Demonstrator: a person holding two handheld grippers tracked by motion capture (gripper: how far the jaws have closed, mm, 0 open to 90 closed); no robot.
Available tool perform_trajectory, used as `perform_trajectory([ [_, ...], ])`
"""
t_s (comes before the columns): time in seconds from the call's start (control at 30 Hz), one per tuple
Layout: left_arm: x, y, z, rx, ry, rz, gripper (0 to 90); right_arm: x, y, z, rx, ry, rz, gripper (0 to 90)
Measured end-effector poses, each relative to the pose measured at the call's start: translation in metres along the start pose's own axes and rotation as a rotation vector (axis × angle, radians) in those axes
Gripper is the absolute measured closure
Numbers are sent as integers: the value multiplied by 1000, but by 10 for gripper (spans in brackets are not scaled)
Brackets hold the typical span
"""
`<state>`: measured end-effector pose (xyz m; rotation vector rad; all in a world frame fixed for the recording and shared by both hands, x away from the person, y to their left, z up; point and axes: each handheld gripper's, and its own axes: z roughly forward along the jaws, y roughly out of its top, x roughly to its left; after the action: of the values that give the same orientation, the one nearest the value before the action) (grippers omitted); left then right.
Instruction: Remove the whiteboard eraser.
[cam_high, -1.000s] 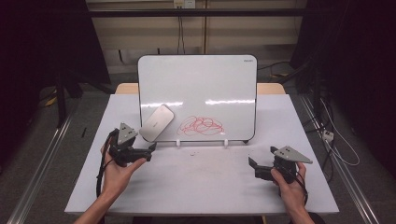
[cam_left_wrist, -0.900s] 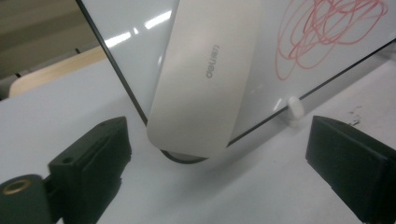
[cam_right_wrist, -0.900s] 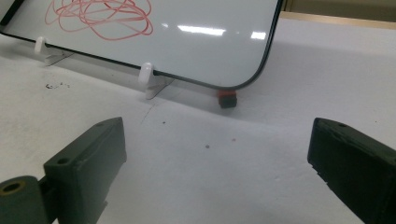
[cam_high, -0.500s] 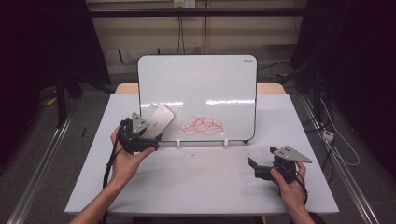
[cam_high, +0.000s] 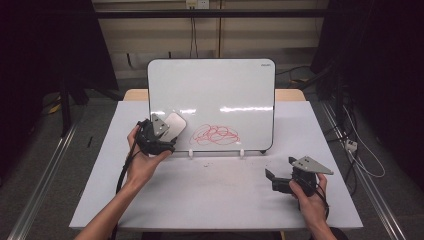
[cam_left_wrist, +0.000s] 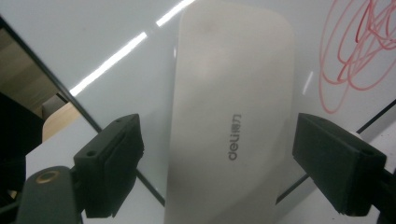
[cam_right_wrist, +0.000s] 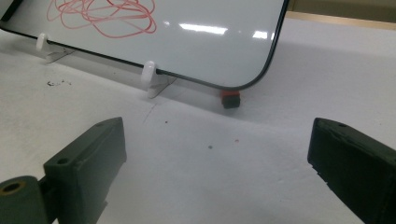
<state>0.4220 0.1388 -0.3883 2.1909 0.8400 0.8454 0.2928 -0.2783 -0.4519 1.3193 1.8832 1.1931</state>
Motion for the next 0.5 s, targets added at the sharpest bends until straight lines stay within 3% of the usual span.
perform_trajectory([
  [0.13, -5, 1, 5, 24, 13, 38, 180, 0, 0, 0, 0, 0, 1, 43],
  [0.33, -9, 2, 11, 43, 23, 41, 259, 0, 0, 0, 1, 3, 0, 43],
  [0.5, -12, 4, 13, 45, 55, 66, 286, 0, 0, 0, 2, 2, 3, 43],
])
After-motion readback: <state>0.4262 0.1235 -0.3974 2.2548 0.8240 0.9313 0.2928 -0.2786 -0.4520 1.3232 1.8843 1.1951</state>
